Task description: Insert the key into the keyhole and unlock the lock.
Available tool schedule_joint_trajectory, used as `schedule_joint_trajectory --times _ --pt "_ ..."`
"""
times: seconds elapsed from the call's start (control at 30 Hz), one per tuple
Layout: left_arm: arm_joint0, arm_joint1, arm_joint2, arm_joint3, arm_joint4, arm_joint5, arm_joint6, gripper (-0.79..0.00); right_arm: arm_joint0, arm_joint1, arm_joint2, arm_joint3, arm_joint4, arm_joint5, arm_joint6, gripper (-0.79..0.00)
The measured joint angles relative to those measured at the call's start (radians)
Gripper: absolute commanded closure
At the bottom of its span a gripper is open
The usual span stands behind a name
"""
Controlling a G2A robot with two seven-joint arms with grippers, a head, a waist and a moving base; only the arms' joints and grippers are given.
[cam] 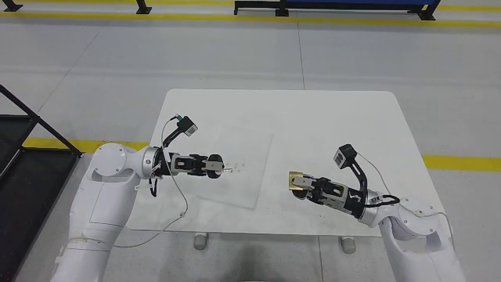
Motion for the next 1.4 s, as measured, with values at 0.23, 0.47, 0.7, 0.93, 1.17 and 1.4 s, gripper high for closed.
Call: schedule_joint_trajectory --times 0.23,0.47,0.7,0.93,1.17,1.4 --pt "-0.014 -0.011 0.11 0.008 -0.051 -0.032 0.044 0.0 0.0 0.0 0.0 0.0 0.0 0.0 0.0 0.0" --pt "-0.07 -0.02 0.202 0.058 -0.064 -0.054 0.062 0.0 0.0 0.0 0.0 0.0 0.0 0.0 0.0 0.0" --pt "-0.147 -0.033 0.287 0.145 -0.102 -0.08 0.053 0.0 0.0 0.0 0.0 0.0 0.0 0.0 0.0 0.0" --pt "-0.206 -0.041 0.353 0.207 -0.127 -0.08 0.05 0.0 0.0 0.0 0.0 0.0 0.0 0.0 0.0 0.0" --pt "-0.241 -0.05 0.419 0.224 -0.166 -0.077 0.047 0.0 0.0 0.0 0.0 0.0 0.0 0.0 0.0 0.0" --pt "-0.276 -0.059 0.479 0.253 -0.19 -0.068 0.038 0.0 0.0 0.0 0.0 0.0 0.0 0.0 0.0 0.0"
